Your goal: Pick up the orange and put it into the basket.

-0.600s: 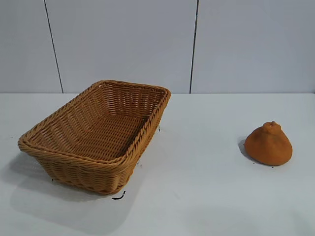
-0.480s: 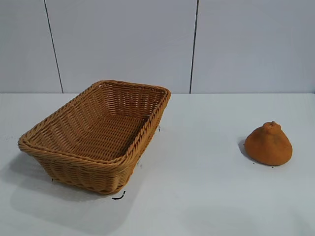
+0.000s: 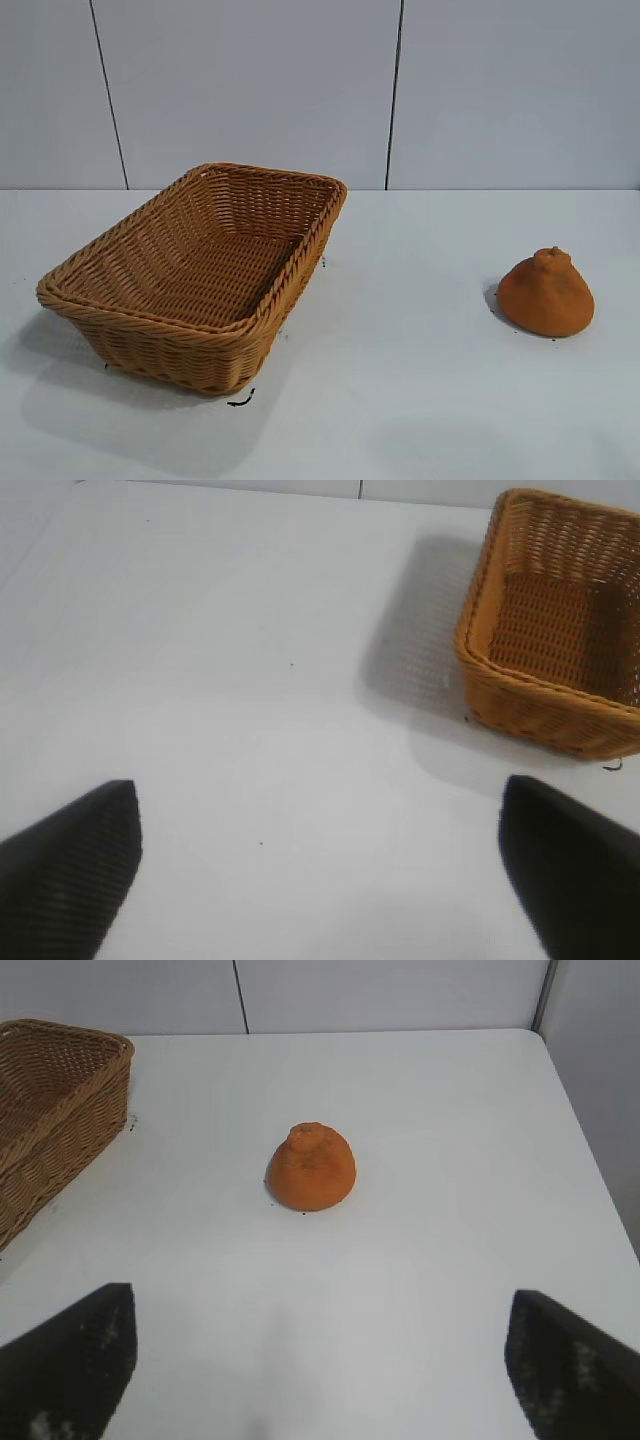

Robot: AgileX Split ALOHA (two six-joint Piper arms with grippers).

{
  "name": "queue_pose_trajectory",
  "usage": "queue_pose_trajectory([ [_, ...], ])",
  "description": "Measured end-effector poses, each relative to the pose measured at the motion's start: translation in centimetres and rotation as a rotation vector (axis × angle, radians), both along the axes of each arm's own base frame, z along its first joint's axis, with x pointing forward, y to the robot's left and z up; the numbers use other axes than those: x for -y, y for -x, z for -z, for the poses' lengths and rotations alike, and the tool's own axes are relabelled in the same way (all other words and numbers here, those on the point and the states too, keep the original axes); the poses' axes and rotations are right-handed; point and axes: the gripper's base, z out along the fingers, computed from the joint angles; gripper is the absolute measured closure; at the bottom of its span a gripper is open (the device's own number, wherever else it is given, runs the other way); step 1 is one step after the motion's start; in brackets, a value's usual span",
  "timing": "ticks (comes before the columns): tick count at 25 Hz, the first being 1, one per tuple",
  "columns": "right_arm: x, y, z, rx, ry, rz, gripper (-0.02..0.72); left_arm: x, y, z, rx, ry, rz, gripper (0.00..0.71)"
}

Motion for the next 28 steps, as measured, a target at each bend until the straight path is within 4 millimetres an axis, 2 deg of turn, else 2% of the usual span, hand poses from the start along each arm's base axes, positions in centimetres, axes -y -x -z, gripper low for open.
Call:
queue_pose_trajectory([
  [22, 0.0, 0.0, 0.0, 0.000, 0.000, 0.000, 0.009, -0.1, 0.0, -0.4, 0.014, -0.006, -0.003, 0.014],
  [25, 0.0, 0.0, 0.0, 0.000, 0.000, 0.000, 0.009, -0.1, -1.5, -2.5, -0.006, -0.009, 0.000, 0.014],
  [28, 0.0, 0.0, 0.0, 0.000, 0.000, 0.000, 0.009, -0.2, -3.8, -4.6, -0.037, -0.017, 0.006, 0.014],
])
